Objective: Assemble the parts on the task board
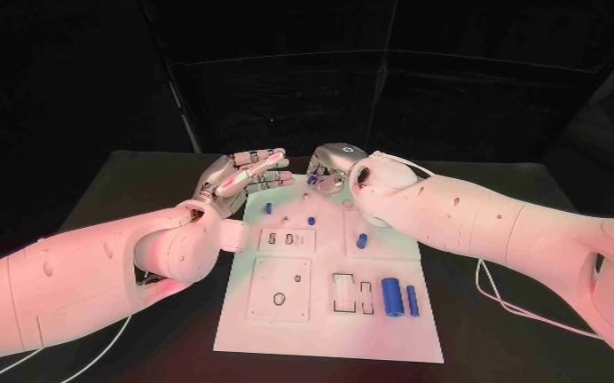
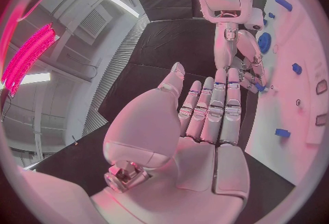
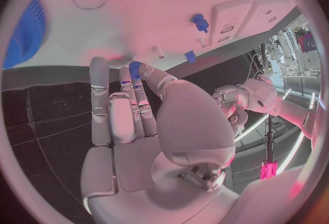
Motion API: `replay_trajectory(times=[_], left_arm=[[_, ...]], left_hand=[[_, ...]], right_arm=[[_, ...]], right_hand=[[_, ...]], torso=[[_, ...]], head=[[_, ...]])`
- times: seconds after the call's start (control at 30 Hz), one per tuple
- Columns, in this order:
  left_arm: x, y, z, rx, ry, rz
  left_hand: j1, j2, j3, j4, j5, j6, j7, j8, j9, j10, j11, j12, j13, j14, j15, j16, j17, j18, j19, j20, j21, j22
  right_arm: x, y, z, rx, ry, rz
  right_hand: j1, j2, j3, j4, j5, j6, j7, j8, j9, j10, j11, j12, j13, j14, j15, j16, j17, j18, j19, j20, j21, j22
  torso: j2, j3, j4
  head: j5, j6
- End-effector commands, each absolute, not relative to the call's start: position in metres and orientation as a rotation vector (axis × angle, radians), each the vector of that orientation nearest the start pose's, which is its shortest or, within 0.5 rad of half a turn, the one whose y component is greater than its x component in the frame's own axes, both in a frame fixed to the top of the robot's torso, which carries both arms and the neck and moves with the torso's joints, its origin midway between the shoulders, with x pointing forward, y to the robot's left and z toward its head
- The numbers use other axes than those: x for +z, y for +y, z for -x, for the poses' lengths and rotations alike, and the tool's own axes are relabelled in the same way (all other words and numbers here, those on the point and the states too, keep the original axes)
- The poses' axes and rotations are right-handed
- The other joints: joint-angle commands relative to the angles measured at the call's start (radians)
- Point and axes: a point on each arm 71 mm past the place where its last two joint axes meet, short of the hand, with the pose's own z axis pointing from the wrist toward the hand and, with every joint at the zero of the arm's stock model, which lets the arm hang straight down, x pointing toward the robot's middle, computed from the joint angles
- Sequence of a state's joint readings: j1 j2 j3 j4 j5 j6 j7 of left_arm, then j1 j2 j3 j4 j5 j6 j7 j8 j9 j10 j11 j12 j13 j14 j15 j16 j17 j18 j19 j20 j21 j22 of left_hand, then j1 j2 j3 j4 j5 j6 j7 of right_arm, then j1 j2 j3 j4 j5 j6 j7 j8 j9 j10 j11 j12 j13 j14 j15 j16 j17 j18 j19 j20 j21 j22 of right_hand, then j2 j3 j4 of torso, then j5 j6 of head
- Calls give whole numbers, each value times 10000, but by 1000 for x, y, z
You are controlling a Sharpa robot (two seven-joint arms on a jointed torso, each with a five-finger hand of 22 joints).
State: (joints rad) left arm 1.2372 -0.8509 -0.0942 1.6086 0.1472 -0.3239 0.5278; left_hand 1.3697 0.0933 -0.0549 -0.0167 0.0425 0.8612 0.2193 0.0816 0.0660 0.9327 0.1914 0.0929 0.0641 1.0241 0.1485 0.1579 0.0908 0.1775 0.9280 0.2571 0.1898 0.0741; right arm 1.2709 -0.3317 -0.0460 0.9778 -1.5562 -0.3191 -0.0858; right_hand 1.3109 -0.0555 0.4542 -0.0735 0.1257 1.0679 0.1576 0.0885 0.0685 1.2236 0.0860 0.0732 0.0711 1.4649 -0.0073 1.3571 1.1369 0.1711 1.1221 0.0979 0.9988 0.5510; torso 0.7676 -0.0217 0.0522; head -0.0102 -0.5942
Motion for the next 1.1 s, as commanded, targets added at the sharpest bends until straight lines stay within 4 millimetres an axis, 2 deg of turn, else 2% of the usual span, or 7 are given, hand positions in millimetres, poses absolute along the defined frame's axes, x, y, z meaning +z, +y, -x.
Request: replay_trajectory(times=[0.03, 0.4, 0.47, 0.6, 0.9, 1.0, 1.1], left_arm=[[-167, 190, -473, -16979, 13197, 11702], [-167, 189, -473, -17006, 13233, 11702], [-167, 189, -473, -17014, 13242, 11702], [-167, 189, -473, -17027, 13255, 11703], [-167, 190, -473, -17023, 13258, 11711], [-167, 192, -473, -17003, 13247, 11718], [-167, 193, -473, -16986, 13231, 11724]], left_hand=[[-2, 49, -4, -51, 45, -16, 321, -44, -7, 4, 97, -62, -7, 54, 33, -67, -10, 31, 95, -7, -69, -11], [-3, 49, -3, -53, 45, -17, 321, -46, -7, 4, 97, -64, -7, 55, 33, -68, -10, 31, 96, -7, -70, -12], [-3, 47, 0, -58, 44, -19, 322, -49, -7, 3, 98, -67, -7, 56, 33, -71, -11, 31, 99, -7, -73, -14], [-3, 47, 0, -58, 44, -19, 322, -49, -7, 3, 98, -67, -7, 56, 33, -71, -11, 31, 99, -7, -73, -14], [-6, 46, 3, -61, 44, -35, 323, -54, -8, 2, 99, -70, -7, 57, 34, -74, -12, 31, 102, -7, -78, -16], [-6, 46, 3, -61, 44, -35, 323, -54, -8, 2, 99, -70, -7, 57, 34, -74, -12, 31, 102, -7, -78, -16], [-6, 46, 3, -61, 44, -35, 323, -54, -8, 2, 99, -70, -7, 57, 34, -74, -12, 31, 102, -7, -78, -16]], right_arm=[[-167, -79, -572, 5675, 15306, 2733], [-169, -79, -574, 5484, 15580, 2603], [-169, -80, -574, 5482, 15642, 2562], [-169, -82, -574, 5509, 15660, 2527], [-166, -89, -569, 5735, 15334, 2306], [-164, -97, -566, 5814, 15200, 2112], [-161, -116, -559, 5955, 15214, 1513]], right_hand=[[12, -148, 44, 36, 38, -77, 56, -81, -15, -105, 12, -37, -14, 324, 79, 36, -8, 75, -64, 33, 72, 9], [-75, -350, 99, 170, -45, -352, 212, -232, -32, -576, 169, -124, -71, 290, 216, 20, -87, 74, -183, 139, 92, -22], [-189, -589, -45, 248, -3, -1182, 319, -300, -78, -1205, 316, -106, -86, 258, 362, 17, -121, 101, -361, 238, -9, -197], [-141, -740, -559, 340, 48, -2126, 180, -245, -31, -2073, 315, 17, -45, 48, 361, -166, -526, 138, -624, 322, -98, -309], [48, -643, -919, 385, 161, -2063, 234, -133, 24, -2247, 336, 322, -4, -55, 389, -227, -729, 136, -724, 350, -85, -313], [110, -595, -1006, 405, 245, -1937, 248, -75, 41, -2171, 343, 504, 18, -33, 391, -179, -682, 137, -721, 357, -51, -304], [131, -507, -1041, 488, 446, -1512, 338, 126, 105, -1500, 309, 993, 148, 135, 361, 62, -286, 139, -590, 336, 86, -211]], torso=[[-6, -5, 2], [-11, -6, 0], [-15, -4, -4], [-21, 3, -8], [-23, 12, -13], [-27, 4, -25], [-31, -5, -28]], head=[[-7, -12], [7, -38], [10, -42], [-1, -11], [-36, -11], [-27, 0], [-57, 28]])
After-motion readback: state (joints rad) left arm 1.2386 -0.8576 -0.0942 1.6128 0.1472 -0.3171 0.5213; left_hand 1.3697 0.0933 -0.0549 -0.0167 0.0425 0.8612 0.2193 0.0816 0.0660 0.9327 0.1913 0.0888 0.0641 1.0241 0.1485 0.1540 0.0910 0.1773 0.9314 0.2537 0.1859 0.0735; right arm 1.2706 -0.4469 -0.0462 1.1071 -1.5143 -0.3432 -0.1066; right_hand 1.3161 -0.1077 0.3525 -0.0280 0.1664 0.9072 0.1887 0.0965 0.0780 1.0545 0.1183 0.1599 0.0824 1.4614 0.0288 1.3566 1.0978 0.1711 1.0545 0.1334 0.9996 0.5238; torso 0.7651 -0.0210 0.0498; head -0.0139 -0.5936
